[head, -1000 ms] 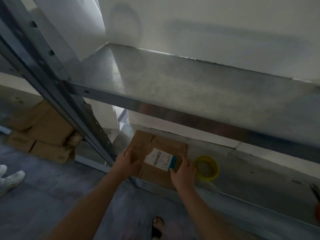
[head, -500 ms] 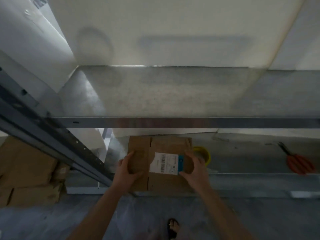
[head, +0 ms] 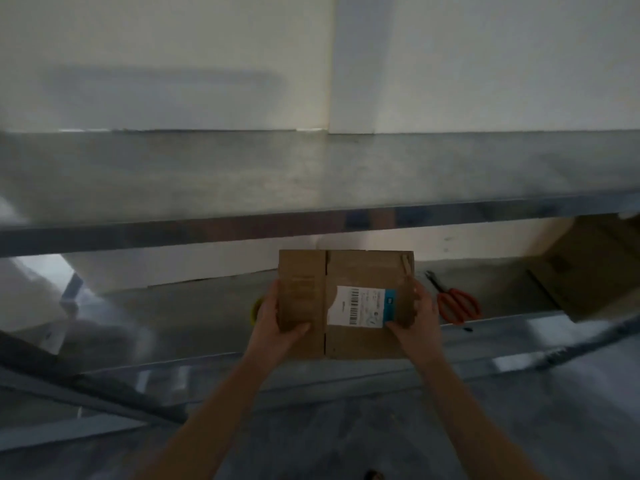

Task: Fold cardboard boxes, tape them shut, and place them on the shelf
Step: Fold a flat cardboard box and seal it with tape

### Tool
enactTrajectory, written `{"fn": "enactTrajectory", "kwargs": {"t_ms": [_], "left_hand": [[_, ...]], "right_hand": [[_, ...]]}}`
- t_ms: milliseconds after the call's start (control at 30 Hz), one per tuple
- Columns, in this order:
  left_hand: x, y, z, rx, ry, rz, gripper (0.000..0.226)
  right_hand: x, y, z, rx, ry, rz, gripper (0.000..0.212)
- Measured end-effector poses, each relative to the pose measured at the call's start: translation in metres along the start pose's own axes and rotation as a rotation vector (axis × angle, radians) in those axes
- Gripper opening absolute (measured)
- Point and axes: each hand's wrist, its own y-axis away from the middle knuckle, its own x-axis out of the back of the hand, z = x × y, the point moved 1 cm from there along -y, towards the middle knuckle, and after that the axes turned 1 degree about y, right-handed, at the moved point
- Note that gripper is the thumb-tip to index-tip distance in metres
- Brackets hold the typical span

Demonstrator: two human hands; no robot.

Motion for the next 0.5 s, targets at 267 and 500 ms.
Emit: {"fn": "enactTrajectory", "kwargs": {"t_ms": [267, 500], "left_hand": [[-0.138, -0.015, 0.031, 0.023, 0.158, -0.014, 0.108], [-0.155, -0.027, 0.050, 0.013, 0.042, -0.177, 0.103]], "right_hand": [[0.088, -0.068, 0.060, -0.064, -0.249, -0.249, 0.092], [0.104, -0.088, 0.065, 0.028, -0.358, -0.286, 0.077]]}}
